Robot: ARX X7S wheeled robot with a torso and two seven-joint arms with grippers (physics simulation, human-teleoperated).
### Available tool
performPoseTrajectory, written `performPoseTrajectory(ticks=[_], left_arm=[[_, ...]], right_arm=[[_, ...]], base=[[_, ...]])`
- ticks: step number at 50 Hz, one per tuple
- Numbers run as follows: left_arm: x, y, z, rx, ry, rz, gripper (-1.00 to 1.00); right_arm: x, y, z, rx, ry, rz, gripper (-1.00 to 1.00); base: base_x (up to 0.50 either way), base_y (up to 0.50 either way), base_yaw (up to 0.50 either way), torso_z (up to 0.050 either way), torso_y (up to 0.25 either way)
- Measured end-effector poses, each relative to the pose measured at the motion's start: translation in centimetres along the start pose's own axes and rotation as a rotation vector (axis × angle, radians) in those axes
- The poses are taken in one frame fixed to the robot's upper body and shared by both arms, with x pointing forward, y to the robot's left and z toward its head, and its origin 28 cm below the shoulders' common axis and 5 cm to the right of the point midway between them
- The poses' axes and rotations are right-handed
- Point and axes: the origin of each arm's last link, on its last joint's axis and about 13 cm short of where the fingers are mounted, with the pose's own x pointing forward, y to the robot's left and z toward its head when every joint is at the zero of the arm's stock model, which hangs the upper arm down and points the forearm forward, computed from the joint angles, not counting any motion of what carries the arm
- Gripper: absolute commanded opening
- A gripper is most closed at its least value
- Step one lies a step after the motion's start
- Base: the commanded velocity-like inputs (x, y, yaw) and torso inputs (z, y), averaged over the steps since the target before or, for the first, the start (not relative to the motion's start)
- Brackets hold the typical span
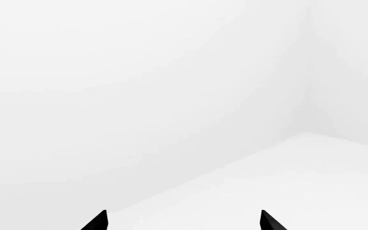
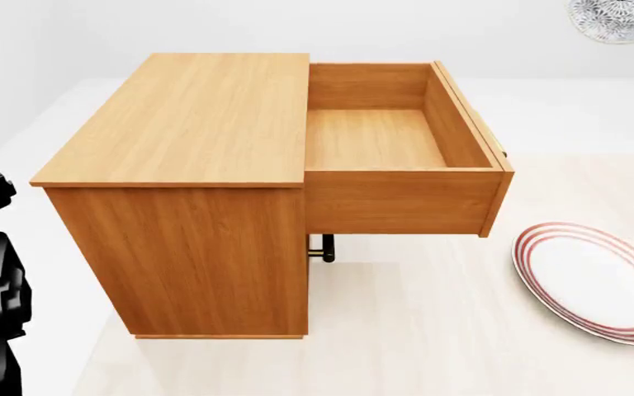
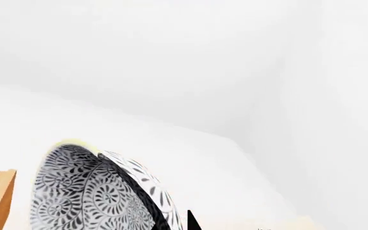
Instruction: Open the top drawer of the cabinet and put the bowl in it.
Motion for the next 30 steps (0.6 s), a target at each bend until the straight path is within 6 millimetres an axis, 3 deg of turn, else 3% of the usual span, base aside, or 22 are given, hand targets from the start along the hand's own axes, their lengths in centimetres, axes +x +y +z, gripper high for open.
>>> performPoseTrajectory(ticks=[6, 12, 30], left_arm=[[0.0, 0.0, 0.0, -0.001, -0.001, 0.0, 1.0], [0.0, 0.0, 0.0, -0.001, -0.002, -0.001, 1.0], [0.0, 0.0, -0.1, -0.004, -0.003, -0.003, 1.0]], right_arm=[[0.6, 1.6, 3.0, -0.023, -0.069, 0.031, -1.0], [0.9, 3.8, 4.8, -0.016, -0.108, 0.108, -1.0], [1.0, 10.1, 5.2, -0.037, -0.111, 0.347, -1.0]], base=[[0.0, 0.0, 0.0, 0.0, 0.0], [0.0, 0.0, 0.0, 0.0, 0.0], [0.0, 0.0, 0.0, 0.0, 0.0]])
